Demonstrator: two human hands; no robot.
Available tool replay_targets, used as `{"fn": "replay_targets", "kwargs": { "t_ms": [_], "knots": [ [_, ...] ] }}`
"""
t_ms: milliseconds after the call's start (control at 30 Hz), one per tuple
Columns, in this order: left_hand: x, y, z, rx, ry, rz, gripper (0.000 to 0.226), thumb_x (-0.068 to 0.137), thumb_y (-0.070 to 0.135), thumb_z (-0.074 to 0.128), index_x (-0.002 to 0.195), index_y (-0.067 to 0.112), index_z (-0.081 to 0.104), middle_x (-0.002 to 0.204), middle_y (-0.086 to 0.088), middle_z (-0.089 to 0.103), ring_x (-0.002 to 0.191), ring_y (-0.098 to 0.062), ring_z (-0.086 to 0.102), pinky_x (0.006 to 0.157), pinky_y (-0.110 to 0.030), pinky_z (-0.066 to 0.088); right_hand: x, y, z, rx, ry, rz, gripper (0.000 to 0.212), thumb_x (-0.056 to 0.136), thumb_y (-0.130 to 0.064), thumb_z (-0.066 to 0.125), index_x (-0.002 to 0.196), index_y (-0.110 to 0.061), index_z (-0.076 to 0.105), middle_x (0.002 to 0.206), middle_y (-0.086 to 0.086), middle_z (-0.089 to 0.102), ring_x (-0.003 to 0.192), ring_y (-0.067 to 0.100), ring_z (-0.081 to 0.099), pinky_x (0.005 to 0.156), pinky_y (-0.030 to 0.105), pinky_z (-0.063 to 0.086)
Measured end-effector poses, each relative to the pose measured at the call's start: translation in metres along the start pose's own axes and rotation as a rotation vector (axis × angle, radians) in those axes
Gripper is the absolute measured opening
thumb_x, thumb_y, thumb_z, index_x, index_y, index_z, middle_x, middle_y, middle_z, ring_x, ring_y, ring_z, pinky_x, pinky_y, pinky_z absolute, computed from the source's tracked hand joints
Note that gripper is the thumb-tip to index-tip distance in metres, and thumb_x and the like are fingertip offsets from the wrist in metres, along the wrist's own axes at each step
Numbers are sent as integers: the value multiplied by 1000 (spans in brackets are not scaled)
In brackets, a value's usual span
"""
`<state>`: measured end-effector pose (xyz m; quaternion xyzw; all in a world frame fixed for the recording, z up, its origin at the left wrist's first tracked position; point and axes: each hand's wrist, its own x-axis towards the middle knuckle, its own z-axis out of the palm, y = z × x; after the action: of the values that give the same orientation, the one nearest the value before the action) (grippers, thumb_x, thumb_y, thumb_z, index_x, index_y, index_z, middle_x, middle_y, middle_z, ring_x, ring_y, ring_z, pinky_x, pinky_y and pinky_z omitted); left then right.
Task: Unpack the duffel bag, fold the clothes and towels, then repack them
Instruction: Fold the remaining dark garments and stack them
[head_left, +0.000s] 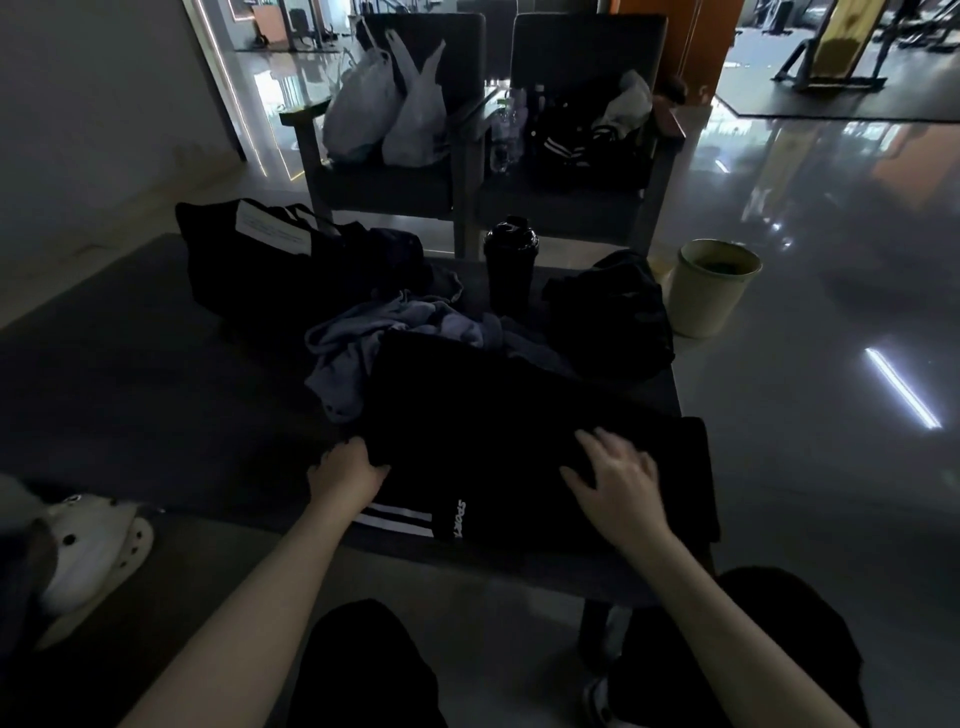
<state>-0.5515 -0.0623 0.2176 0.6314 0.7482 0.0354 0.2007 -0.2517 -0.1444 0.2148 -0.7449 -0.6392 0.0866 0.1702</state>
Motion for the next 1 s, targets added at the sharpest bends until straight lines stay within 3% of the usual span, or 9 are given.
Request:
{"fn": "replay_targets", "kwargs": {
  "t_ms": [133, 200, 267, 333, 533, 700, 833, 900, 1000],
  "knots": [
    [-6, 2, -7, -263, -110, -46, 13, 92, 25, 54, 88, 13, 56, 86, -2, 58, 77, -17, 55, 74, -32, 49, -15, -4, 25, -163, -292, -77, 64, 95, -57, 30, 151, -32, 11, 160, -7, 2, 147, 17, -4, 117, 44, 1],
    [-10, 1, -11, -374, -147, -33, 20, 93, 25, 56, 107, 10, 60, 100, -5, 61, 86, -18, 56, 76, -30, 47, -17, 3, 27, -174, -277, -85, 64, 95, -58, 29, 151, -33, 9, 160, -9, 0, 147, 16, -6, 117, 42, -1],
    [-16, 0, -16, -514, -126, -22, 40, 95, 24, 55, 131, 8, 51, 115, -8, 59, 96, -19, 54, 80, -26, 40, -17, 8, 24, -161, -281, -92, 63, 95, -58, 30, 151, -33, 11, 159, -9, 1, 147, 15, -5, 117, 41, 0],
    [-17, -3, -19, -639, -121, -42, 43, 95, 22, 55, 135, 7, 48, 105, -3, 60, 91, -15, 54, 80, -27, 41, -18, 8, 21, -166, -294, -94, 64, 95, -57, 32, 151, -33, 13, 160, -9, 3, 147, 16, -4, 117, 42, 1],
    [-17, 7, -32, -914, -193, -161, 37, 92, 21, 58, 126, 5, 55, 114, -10, 61, 96, -24, 60, 78, -33, 50, -24, -21, 11, -91, -234, -116, 70, 90, -64, 37, 149, -32, 17, 159, -7, 9, 147, 16, 2, 117, 47, -1],
    [-25, 35, -47, -1390, -318, -226, 10, 96, 14, 48, 91, 11, 56, 78, -4, 59, 65, -15, 55, 55, -26, 41, -36, -59, 16, -91, -302, -227, 89, 80, -73, 46, 150, -31, 13, 156, -4, 21, 145, 18, 13, 116, 50, 1],
    [-31, 54, -50, -1420, -339, -181, 13, 97, 8, 44, 88, 9, 54, 80, -6, 60, 67, -16, 58, 59, -26, 43, -21, -95, 13, 132, -128, -255, 98, 75, -62, 62, 151, -25, 11, 155, -5, 24, 139, 18, 29, 116, 47, 16],
    [-34, 64, -50, -1346, -336, -162, 12, 97, 8, 44, 90, 8, 54, 80, -7, 62, 70, -17, 60, 61, -25, 43, -8, -114, 10, 200, -98, -247, 91, 77, -53, 66, 149, -24, 19, 150, -3, 36, 132, 19, 40, 110, 44, 30],
    [-33, 70, -53, -1262, -319, -95, 14, 97, 11, 41, 92, 13, 53, 85, -6, 63, 74, -17, 60, 68, -29, 40, 15, -127, 5, 334, -87, -206, 29, 87, -29, 61, 112, -14, 63, 102, 7, 68, 96, 27, 62, 79, 37, 48]
  ]
}}
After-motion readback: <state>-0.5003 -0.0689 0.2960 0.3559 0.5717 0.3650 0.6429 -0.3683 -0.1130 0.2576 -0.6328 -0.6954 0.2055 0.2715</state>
